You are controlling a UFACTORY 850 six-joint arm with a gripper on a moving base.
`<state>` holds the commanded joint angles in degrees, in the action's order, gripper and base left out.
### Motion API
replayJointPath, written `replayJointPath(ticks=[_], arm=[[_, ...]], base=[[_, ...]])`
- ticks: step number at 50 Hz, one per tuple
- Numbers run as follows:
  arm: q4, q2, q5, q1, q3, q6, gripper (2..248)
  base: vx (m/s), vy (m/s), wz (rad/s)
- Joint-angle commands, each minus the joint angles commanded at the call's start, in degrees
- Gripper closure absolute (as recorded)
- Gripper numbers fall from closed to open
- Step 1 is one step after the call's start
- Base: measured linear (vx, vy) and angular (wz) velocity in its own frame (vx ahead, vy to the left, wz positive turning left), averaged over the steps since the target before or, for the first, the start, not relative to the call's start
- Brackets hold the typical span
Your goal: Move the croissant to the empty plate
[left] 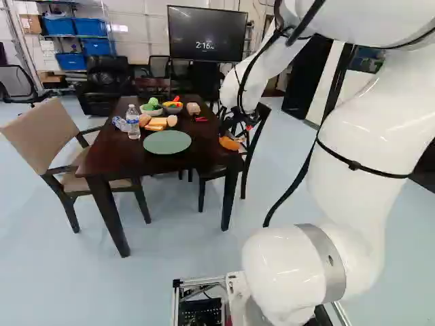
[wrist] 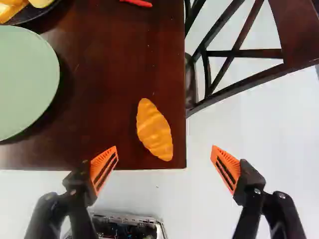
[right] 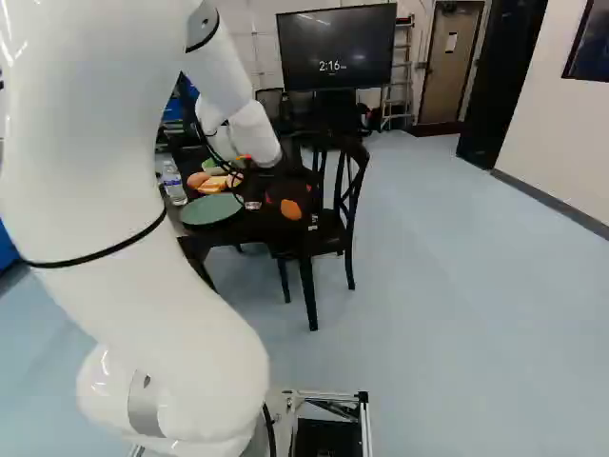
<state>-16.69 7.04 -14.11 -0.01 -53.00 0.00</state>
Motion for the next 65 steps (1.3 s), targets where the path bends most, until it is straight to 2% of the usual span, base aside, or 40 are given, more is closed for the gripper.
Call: replayJointPath(ticks=[13, 32, 50, 65], arm=[[0.00, 1.42, -7.09, 0.24, -3.64, 0.00, 3], [0.00, 6.43, -15.98, 0.78, -9.42, 0.00, 3], [0.00, 10.84, -15.98, 1.48, -14.78, 0.00, 3], [0.00, 12.88, -15.98, 3.62, -16.95, 0.00, 3]], base=[[0.000, 0.000, 0.000], [0.000, 0.000, 0.000], [0.000, 0.000, 0.000], [0.000, 0.000, 0.000]])
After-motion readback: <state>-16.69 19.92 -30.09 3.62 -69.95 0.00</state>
